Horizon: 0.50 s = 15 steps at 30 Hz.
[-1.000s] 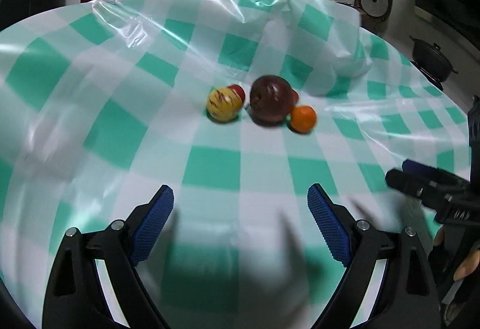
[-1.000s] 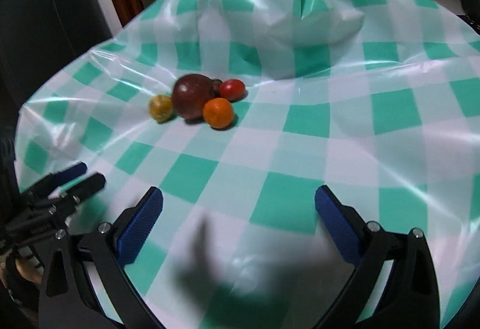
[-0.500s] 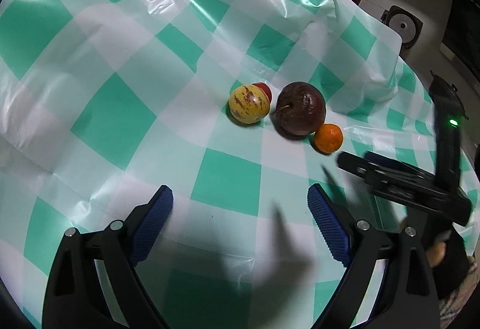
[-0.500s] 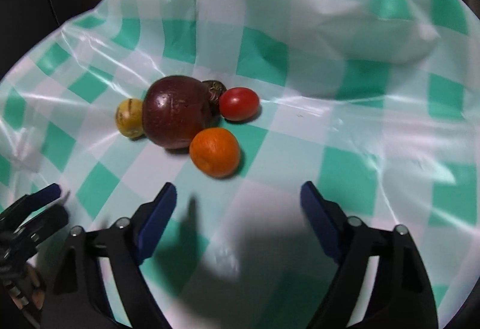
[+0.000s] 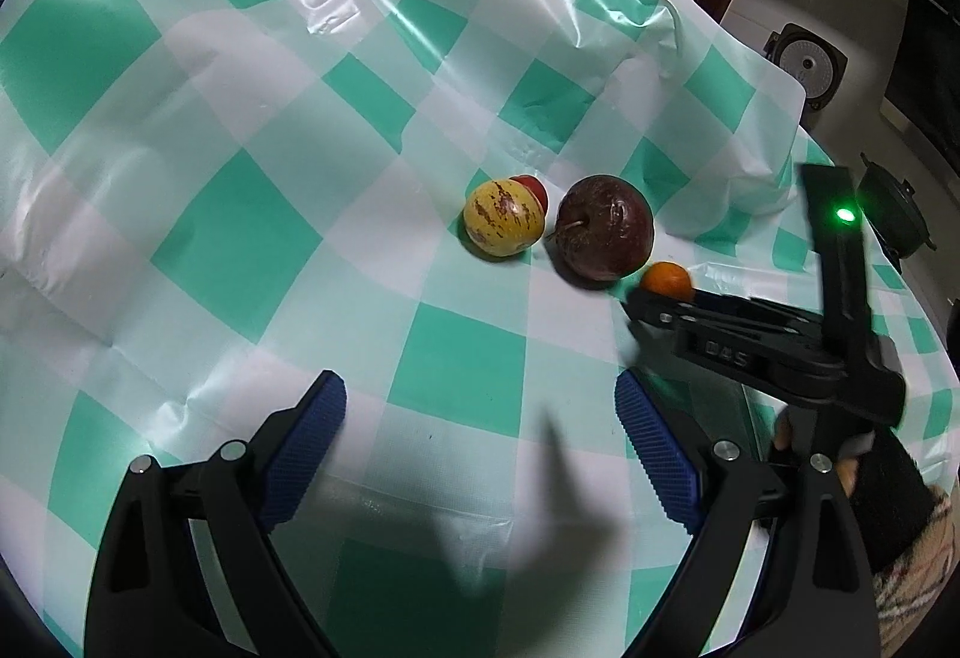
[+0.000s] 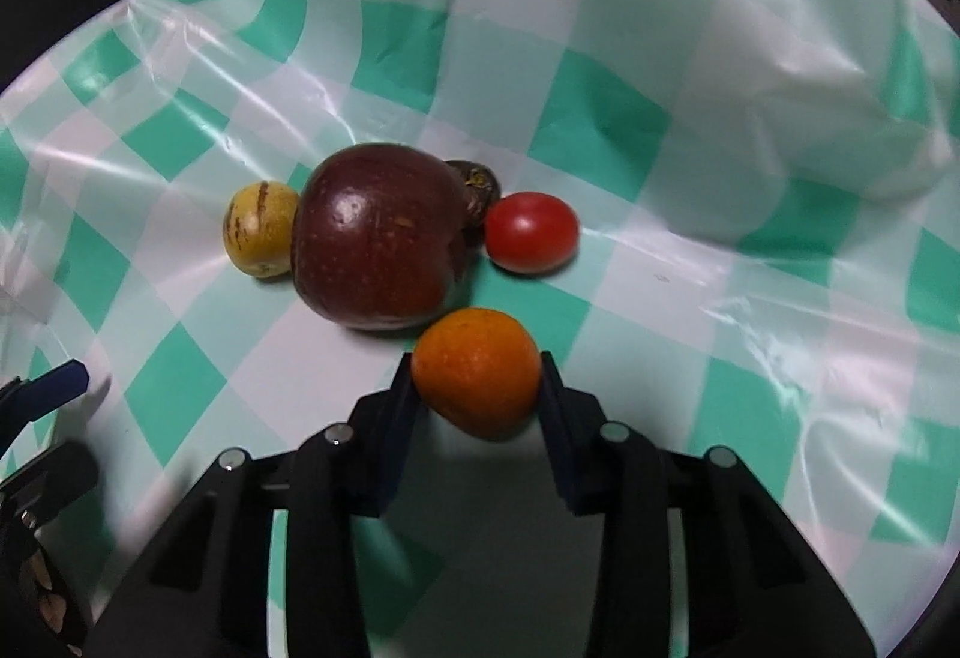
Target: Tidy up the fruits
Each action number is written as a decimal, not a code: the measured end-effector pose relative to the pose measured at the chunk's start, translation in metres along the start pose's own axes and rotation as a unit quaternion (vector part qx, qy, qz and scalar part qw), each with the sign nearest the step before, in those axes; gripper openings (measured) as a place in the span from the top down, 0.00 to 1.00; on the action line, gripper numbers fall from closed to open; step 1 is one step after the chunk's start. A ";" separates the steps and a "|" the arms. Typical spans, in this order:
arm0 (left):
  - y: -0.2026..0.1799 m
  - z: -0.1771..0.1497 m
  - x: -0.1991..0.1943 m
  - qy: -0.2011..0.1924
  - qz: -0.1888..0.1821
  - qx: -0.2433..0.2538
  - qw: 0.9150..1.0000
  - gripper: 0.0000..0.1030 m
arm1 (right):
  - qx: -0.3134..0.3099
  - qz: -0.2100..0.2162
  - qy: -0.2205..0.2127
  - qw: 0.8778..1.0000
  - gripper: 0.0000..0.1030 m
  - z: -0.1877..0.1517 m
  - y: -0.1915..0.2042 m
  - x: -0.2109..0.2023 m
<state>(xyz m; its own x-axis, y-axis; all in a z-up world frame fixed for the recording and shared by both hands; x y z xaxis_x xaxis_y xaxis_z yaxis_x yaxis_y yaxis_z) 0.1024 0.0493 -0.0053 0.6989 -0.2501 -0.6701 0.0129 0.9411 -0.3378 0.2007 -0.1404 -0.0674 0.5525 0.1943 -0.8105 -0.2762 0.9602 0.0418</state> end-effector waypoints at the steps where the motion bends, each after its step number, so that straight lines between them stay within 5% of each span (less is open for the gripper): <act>1: 0.000 0.000 0.000 0.000 0.000 0.000 1.000 0.14 | 0.011 0.003 -0.007 1.000 0.62 -0.003 -0.003 -0.006; 9: -0.005 0.000 0.007 0.024 -0.012 0.015 1.000 0.14 | 0.177 -0.001 -0.094 0.980 0.62 -0.043 -0.062 -0.057; 13: -0.008 0.004 0.022 0.057 -0.028 0.026 0.998 0.14 | 0.217 0.010 -0.108 0.970 0.62 -0.044 -0.082 -0.055; 15: -0.010 0.019 0.035 0.058 -0.005 0.050 0.997 0.14 | 0.218 0.013 -0.113 0.969 0.62 -0.044 -0.082 -0.056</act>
<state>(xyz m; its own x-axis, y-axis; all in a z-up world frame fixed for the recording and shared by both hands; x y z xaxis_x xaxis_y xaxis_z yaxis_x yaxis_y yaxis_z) 0.1403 0.0355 -0.0122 0.6106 -0.2794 -0.7410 0.0953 0.9548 -0.2814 0.1579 -0.2386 -0.0507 0.7213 0.2121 -0.6593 0.0385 0.9382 0.3439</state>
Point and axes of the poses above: each gripper's, at about its wrist camera, not at the fingertips, and x roughly the way its jaws point, y to its left, z to its top, the point moved 3 cm from there along x, roughly the way its jaws point, and after that the axes turned 1 degree about -z, right-handed, at the moved point
